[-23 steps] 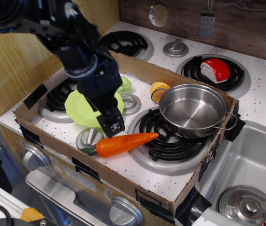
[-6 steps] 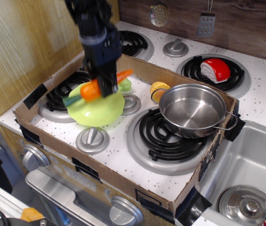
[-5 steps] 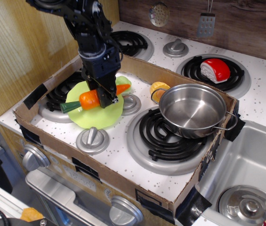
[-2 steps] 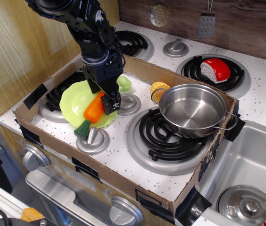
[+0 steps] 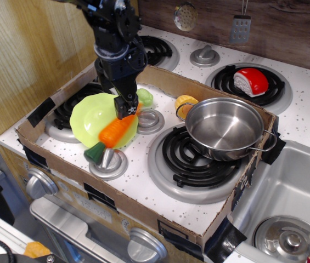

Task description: Put carrot on plate

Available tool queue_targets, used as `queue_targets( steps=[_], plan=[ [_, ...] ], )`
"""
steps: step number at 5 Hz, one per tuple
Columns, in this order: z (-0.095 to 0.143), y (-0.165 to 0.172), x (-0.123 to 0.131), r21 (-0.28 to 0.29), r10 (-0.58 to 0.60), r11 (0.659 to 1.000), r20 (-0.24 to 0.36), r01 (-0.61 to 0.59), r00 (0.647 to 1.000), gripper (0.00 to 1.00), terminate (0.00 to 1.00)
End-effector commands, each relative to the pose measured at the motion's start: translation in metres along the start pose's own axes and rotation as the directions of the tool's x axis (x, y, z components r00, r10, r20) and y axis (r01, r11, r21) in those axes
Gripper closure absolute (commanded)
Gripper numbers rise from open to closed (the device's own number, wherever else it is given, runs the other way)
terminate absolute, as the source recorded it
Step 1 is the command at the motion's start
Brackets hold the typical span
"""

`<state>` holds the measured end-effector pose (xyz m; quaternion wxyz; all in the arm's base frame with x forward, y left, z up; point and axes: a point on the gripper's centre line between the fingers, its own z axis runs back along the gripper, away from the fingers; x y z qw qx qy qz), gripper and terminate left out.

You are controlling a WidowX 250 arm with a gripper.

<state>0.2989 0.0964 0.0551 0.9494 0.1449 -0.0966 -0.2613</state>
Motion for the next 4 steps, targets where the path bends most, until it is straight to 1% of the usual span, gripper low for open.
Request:
queue_targets(
  steps=[1,2,3,4],
  plan=[
    [0.054,0.014,0.015,0.109,-0.022,0.994,-0.043,0.026,0.999,0.0,0.0],
    [0.068,0.008,0.018,0.087,0.013,0.996,-0.064,-0.007,0.998,0.0,0.0],
    [0.075,-0.002,0.02,0.071,0.075,0.995,-0.047,-0.072,0.996,0.0,0.0],
    [0.075,-0.002,0.02,0.071,0.075,0.995,-0.047,-0.072,0.996,0.0,1.0]
  ],
)
